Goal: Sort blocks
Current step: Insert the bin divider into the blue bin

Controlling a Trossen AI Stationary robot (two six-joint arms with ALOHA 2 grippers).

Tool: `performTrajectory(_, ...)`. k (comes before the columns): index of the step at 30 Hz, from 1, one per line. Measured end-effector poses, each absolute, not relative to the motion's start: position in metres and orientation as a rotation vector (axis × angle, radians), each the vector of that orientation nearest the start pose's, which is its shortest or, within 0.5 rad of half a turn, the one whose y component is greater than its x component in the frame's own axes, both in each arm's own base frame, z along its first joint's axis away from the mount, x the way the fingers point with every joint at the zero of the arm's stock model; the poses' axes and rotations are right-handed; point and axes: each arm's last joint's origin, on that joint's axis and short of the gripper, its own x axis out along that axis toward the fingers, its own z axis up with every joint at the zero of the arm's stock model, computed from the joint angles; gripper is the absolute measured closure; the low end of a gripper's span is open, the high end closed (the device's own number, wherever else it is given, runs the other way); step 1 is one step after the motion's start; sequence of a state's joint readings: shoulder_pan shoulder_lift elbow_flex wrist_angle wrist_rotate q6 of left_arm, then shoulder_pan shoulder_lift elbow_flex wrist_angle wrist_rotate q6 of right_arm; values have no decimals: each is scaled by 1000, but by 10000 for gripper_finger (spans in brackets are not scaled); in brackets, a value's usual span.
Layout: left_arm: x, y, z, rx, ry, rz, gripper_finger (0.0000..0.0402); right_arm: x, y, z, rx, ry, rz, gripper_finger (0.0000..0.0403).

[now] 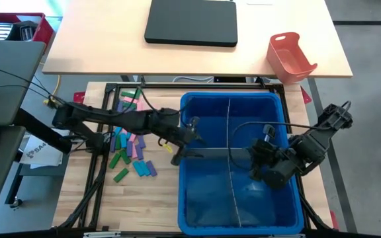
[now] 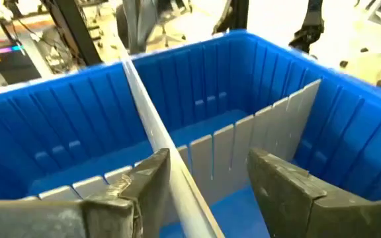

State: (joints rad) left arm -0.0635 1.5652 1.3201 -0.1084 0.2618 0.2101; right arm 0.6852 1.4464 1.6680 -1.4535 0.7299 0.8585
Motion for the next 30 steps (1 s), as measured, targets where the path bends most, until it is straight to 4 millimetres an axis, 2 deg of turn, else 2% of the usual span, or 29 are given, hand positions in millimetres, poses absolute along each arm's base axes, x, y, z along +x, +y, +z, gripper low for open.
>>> performTrajectory(6, 365, -31, 325, 144, 341, -353, 243, 198, 142, 394, 10, 805, -406, 403)
performTrajectory(16, 368, -32, 316, 120, 396, -346, 365, 198, 142, 394, 9, 796, -411, 403)
performTrajectory(19, 367, -31, 316, 117, 411, -337, 390, 198, 142, 394, 9, 796, -411, 403)
performTrajectory(30, 365, -32, 313, 127, 461, -305, 396, 199, 144, 388, 2, 802, -413, 403)
